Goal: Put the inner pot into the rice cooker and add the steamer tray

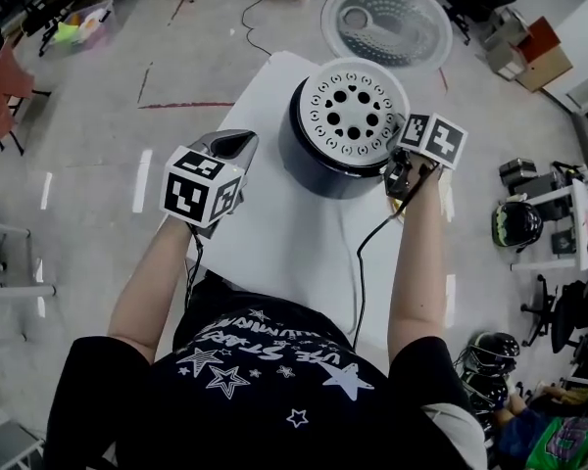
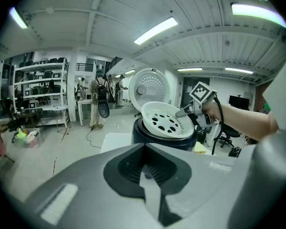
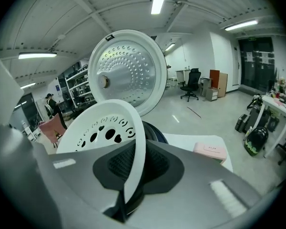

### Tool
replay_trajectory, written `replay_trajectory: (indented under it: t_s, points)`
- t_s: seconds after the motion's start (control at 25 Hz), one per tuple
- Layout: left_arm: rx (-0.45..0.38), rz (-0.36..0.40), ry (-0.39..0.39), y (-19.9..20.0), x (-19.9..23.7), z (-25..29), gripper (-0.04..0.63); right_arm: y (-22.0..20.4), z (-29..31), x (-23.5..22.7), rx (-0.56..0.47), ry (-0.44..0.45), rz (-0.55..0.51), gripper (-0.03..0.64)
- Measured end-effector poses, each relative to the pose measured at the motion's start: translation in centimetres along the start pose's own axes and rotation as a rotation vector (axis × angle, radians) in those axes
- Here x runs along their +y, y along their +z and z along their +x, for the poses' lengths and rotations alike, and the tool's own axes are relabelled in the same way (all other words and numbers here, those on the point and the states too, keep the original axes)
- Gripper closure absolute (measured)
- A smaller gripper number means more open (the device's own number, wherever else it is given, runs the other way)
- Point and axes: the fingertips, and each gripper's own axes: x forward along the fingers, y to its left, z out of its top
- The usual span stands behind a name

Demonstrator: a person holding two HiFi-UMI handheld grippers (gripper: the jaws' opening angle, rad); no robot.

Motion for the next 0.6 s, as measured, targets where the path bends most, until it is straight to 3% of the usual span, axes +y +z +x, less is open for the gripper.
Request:
replay_trajectory:
  t_s: [0.2,0.32,0.4,0.6]
  points:
    - [0.029,-0.013,0.01,-0.9,0.1,0.8,0.591,-0.1,0.5,1.0,0.008,-0.02,-0.121,0.553]
    - [0.05,-0.029,0.019,-1.2,-0.7,1.7,0.591,-0.1,0.5,0.9,0.016,-0.019,-0.231,0.482]
    - [0.063,-0.043,0.025,-1.4,-0.9,2.1,0.591,0.0,0.4,0.9,0.007,-0.013,-0.279,0.47]
    - [0.081,-0.068,0.037,-2.4,-0.5,2.9,0.591,-0.1,0.2,2.0,-0.046,0.047,-0.301,0.38]
